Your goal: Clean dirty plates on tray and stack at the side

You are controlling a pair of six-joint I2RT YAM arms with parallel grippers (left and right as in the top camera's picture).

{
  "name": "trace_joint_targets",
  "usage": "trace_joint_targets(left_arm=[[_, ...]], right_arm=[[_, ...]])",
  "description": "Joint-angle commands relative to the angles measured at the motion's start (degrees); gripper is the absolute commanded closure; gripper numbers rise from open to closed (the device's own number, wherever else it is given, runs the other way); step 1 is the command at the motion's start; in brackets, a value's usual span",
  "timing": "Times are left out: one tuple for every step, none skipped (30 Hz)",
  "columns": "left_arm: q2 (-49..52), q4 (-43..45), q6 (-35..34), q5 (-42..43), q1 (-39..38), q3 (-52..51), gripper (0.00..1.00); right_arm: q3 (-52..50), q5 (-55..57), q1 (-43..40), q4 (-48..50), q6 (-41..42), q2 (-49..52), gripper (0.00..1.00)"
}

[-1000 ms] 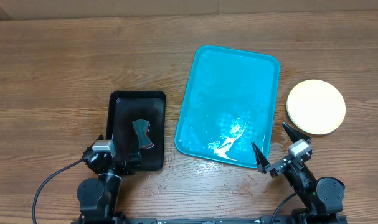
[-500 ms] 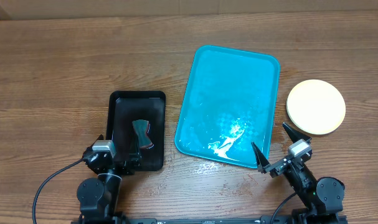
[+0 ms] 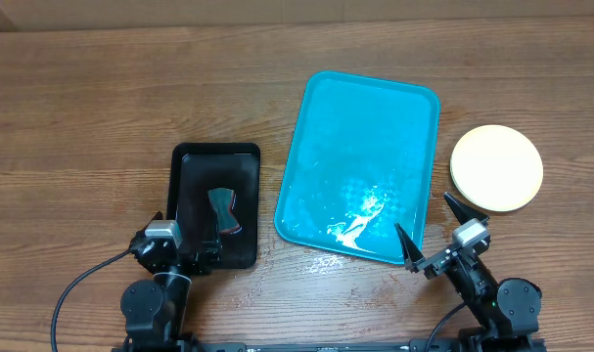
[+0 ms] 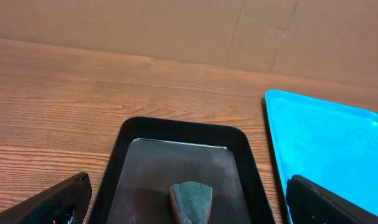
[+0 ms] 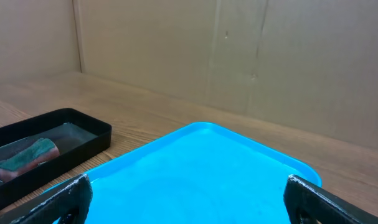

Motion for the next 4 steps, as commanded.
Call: trace_joint_targets(left_arm=[[-0.7, 0.3, 1.1, 0.8, 0.2, -0.5, 0.00], [-0.7, 0.3, 1.1, 0.8, 0.2, -0.5, 0.00], [-0.7, 0.3, 1.1, 0.8, 0.2, -0.5, 0.00], [-0.7, 0.3, 1.1, 0.8, 0.2, -0.5, 0.00]], right_arm=[[-0.6, -0.3, 0.3, 0.1, -0.2, -0.5, 0.00], [-0.6, -0.3, 0.3, 0.1, -0.2, -0.5, 0.00], [-0.6, -0.3, 0.3, 0.1, -0.2, -0.5, 0.00], [-0.6, -0.3, 0.3, 0.1, -0.2, -0.5, 0.00]])
